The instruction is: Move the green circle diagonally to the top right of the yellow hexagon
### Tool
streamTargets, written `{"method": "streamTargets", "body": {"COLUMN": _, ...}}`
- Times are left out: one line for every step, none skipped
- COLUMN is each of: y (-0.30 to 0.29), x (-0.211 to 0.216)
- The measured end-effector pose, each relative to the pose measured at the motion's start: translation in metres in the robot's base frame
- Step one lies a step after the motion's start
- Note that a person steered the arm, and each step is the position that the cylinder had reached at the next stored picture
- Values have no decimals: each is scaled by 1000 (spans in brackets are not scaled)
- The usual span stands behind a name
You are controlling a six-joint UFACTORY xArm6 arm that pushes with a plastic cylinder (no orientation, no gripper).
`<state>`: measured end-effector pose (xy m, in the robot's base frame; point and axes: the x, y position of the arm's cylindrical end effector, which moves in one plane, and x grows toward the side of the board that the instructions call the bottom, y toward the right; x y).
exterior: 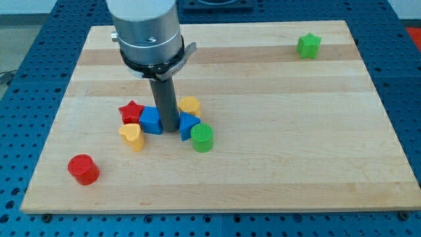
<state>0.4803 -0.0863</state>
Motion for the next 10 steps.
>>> {"method": "streamTargets", "body": {"y": 0, "x": 18}}
{"method": "streamTargets", "body": {"y": 15, "x": 100}}
{"method": "streamTargets", "body": {"y": 25, "x": 105}}
{"method": "streamTargets", "body": {"y": 69, "x": 40}}
{"method": "streamTargets", "body": {"y": 71, "x": -5}}
{"method": "streamTargets", "body": {"y": 71, "x": -41}}
{"method": "streamTargets", "body": {"y": 72, "x": -46}}
{"method": "streamTargets", "body": {"y": 76, "x": -85}}
{"method": "streamTargets", "body": {"y": 63, "x": -76}}
{"method": "streamTargets", "body": {"y": 43, "x": -69}}
